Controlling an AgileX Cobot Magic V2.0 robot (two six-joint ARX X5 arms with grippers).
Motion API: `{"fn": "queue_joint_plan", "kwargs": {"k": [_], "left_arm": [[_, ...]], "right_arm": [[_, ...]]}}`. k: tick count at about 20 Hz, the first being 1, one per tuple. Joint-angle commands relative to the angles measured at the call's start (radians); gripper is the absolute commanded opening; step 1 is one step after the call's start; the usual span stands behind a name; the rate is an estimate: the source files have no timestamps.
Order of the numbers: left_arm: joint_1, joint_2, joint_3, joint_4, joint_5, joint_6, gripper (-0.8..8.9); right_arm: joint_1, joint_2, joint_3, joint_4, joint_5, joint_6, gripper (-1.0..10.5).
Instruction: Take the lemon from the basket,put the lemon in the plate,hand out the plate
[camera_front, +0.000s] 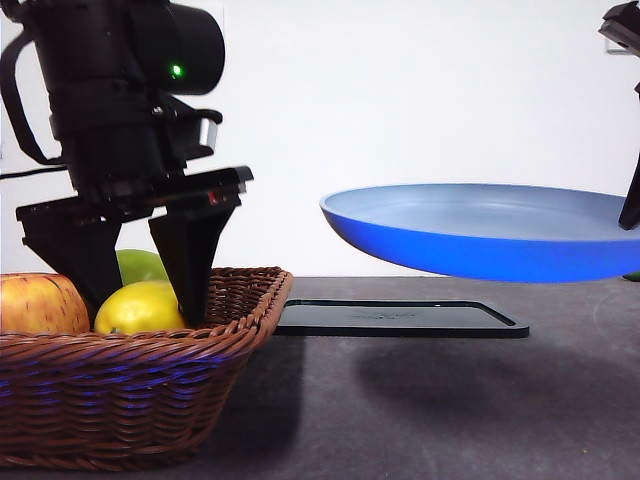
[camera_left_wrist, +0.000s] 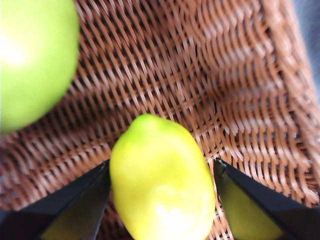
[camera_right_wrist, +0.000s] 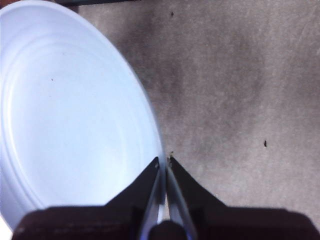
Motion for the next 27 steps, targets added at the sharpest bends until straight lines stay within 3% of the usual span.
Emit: {"fn": "queue_joint_plan", "kwargs": {"k": [1,5,8,14,16,20,24,27], "left_arm": [[-0.017,0.013,0.011,0.011,0.001,-0.004,3.52],[-0.018,0.013,0.011,0.011,-0.003,0.005,3.42],[-0.018,0.013,0.011,0.007,-0.003,0.024,1.76],[-0.021,-0.047,0.101,-0.052,0.01,0.073,1.63],[-0.034,-0.099,0.175,-0.054,0.076,0.072,1.63],[-0.122,-0.133,0.267,0.037,0.218,0.068,1.63],[-0.243,-0.098,0.266,0.14,0.196,0.074,1.63],[-0.306,-0.036,0.266,0.163,0.093,0.087,1.63]], "right_arm": [[0.0,0.005,0.011,0.008,-0.003,-0.005,0.0],[0.0,0.005,0.011,0.008,-0.003,-0.005,0.0],[0.0,0.005,0.011,0.009,-0.002,-0.005,0.0],[0.0,0.006,0.011,0.043,0.031,0.01,0.0],[0.0,0.014,0.011,0.09,0.097,0.041,0.0],[0.023,0.071,0.011,0.115,0.1,0.085,0.0],[0.082,0.105,0.011,0.118,0.007,0.102,0.0],[0.124,0.105,0.011,0.126,-0.005,0.125,0.0]]}}
